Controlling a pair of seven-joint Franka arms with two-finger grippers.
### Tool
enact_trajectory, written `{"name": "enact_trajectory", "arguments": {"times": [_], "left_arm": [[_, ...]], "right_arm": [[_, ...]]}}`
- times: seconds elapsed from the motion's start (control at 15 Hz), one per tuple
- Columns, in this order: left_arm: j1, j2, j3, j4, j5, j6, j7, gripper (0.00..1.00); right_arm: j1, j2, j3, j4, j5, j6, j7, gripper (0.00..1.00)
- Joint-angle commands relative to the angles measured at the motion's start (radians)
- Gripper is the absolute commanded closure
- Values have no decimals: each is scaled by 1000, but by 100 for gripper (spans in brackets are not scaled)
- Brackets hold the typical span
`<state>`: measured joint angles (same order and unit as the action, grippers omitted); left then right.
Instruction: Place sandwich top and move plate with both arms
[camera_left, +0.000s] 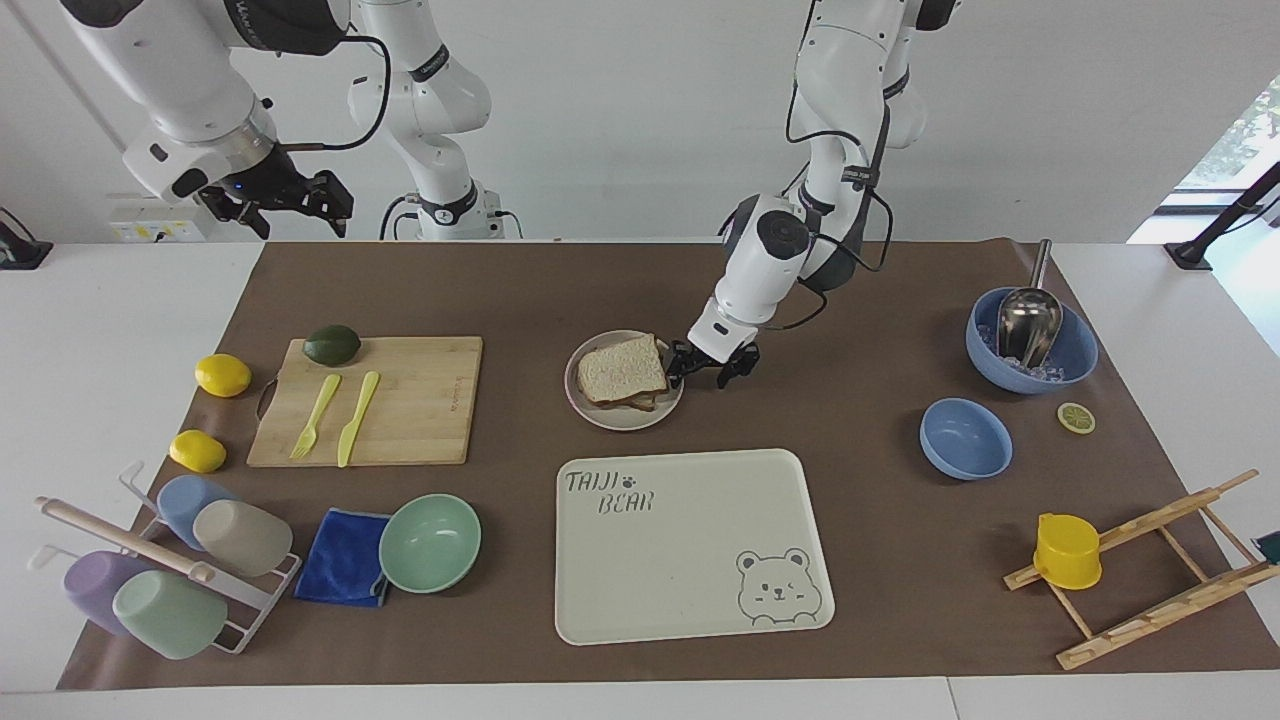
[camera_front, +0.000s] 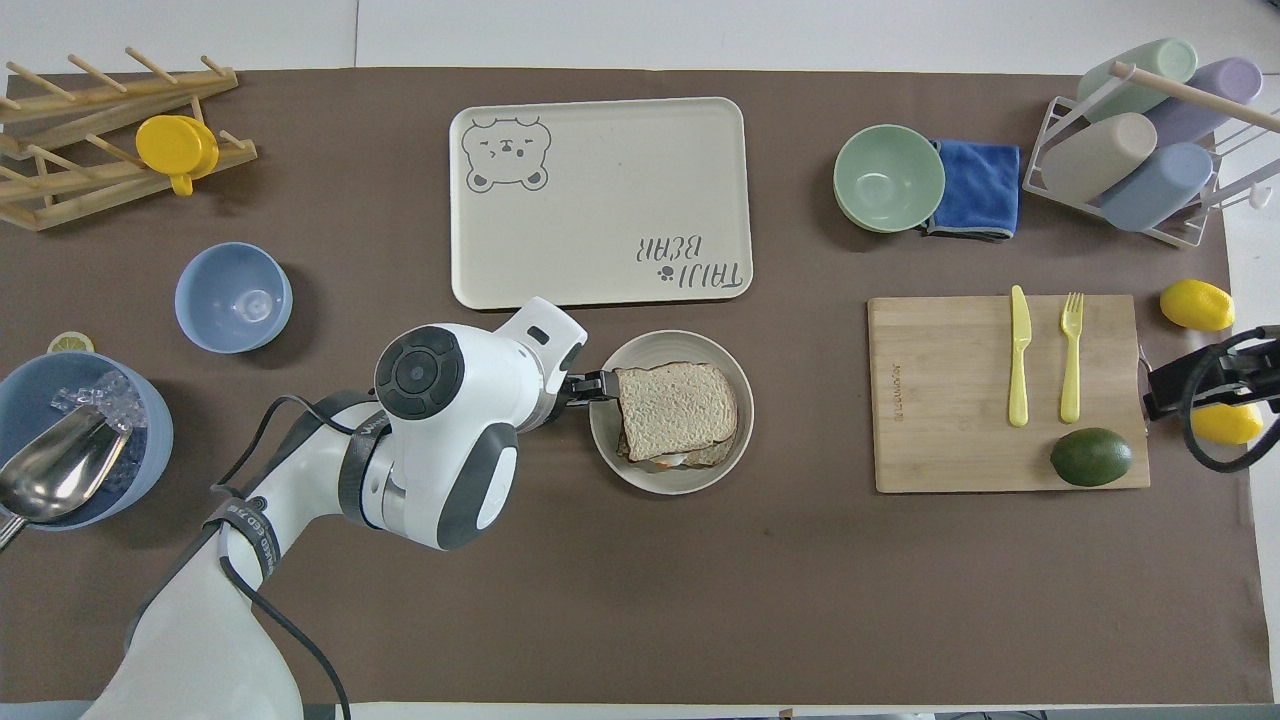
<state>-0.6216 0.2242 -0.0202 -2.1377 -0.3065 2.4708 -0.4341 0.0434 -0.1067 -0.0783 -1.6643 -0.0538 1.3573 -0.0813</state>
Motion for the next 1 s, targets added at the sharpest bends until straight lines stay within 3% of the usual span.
{"name": "enact_trajectory", "arguments": {"times": [0.0, 0.07, 0.2, 0.67, 0.93], "left_arm": [[-33, -19, 17, -11, -19, -27, -9, 16], [-35, -19, 17, -11, -19, -29, -9, 16], [-39, -20, 17, -17, -19, -32, -8, 28], [-43, -22, 17, -21, -19, -29, -8, 96], [-50, -23, 17, -22, -34, -30, -35, 100]], "right_arm": [[-30, 8, 35, -32, 26, 60, -2, 0], [-31, 39, 40, -28, 26, 48, 8, 0], [-54, 47, 43, -23, 26, 26, 14, 0], [-30, 27, 49, -22, 26, 39, 18, 0], [-36, 27, 48, -22, 26, 31, 15, 0]]}}
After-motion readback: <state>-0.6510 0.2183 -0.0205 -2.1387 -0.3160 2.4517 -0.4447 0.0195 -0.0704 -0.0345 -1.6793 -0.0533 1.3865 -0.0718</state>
